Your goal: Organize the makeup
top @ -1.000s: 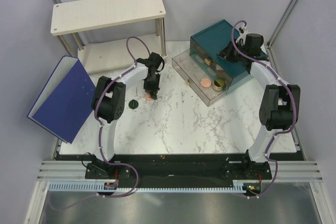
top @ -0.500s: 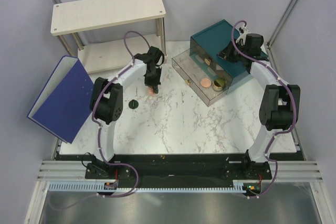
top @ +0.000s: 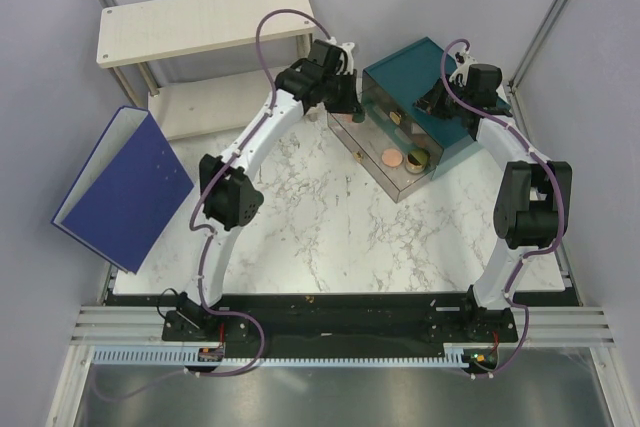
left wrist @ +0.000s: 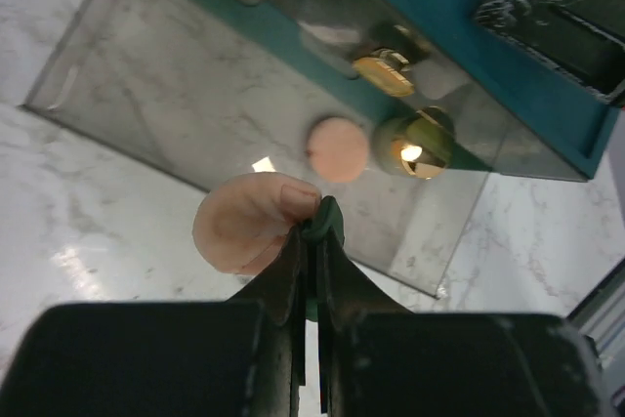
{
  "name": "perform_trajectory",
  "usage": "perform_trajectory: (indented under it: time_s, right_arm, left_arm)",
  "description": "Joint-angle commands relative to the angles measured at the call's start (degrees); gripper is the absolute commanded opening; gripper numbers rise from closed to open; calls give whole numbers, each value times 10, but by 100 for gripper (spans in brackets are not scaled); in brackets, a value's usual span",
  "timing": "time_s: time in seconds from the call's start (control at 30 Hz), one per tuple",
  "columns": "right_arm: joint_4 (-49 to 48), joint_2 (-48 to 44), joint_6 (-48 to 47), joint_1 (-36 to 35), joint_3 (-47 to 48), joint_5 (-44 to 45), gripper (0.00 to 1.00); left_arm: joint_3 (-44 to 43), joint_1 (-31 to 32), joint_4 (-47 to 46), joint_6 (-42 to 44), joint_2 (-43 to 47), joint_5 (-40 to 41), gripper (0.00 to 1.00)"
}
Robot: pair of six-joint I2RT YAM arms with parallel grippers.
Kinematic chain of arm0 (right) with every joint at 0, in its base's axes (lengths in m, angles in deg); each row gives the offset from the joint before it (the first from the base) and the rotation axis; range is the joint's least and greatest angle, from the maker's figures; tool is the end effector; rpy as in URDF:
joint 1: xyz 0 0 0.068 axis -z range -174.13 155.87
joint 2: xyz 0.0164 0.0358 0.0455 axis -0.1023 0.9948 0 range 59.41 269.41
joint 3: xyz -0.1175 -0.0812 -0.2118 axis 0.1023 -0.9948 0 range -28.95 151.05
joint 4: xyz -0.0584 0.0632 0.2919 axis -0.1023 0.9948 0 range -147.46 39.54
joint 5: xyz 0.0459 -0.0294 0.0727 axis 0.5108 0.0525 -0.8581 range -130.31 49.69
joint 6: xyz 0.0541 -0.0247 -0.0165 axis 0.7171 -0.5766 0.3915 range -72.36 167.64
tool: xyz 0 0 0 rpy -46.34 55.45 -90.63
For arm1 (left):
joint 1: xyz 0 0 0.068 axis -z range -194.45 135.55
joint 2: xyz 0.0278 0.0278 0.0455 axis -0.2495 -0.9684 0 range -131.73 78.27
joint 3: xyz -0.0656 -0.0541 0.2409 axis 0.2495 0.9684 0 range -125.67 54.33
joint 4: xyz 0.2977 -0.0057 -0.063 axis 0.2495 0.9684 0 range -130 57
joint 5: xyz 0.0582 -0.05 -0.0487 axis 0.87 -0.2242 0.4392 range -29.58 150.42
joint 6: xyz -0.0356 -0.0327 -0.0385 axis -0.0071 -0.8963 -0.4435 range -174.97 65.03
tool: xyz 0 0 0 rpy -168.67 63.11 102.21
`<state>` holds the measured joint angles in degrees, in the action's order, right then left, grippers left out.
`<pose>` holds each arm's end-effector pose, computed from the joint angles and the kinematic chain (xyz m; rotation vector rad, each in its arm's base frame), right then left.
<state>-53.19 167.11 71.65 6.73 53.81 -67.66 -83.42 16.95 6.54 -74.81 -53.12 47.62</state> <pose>0.4842 0.0143 0.2236 0.1581 2.0962 0.7410 0.4690 -0.2984 0.3127 0.3589 2.3290 -0.7104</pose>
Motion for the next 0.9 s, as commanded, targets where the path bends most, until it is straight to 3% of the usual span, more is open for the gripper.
perform_trajectory:
  time_s: [0.0,0.13,0.2,0.33,0.37,0.47,0.7,0.87]
  right_arm:
    - [123,39,-18,-6,-39,23,19]
    - [123,39,-18,-6,-37,22,19]
    - [123,38,-18,-6,-38,22,19]
    - [123,37,-18,-6,-40,22,19]
    - [123,37,-18,-6,-40,22,19]
    - [123,36,-18,-6,-42,22,19]
    - [123,37,-18,-6,-40,20,19]
    - [122,39,-15,-6,-39,20,19]
  left_arm:
    - [-21,24,-40,-74,-48,-81,2]
    - [20,29,-110,-126,-56,-123,4]
    - [23,29,-116,-131,-66,-137,13]
    - [31,31,-118,-124,-60,-131,41]
    - [34,31,-121,-124,-57,-126,56]
    - [42,30,-127,-117,-46,-118,62]
    - [104,5,-134,-97,29,-68,59]
    - [251,-47,-106,-52,133,1,56]
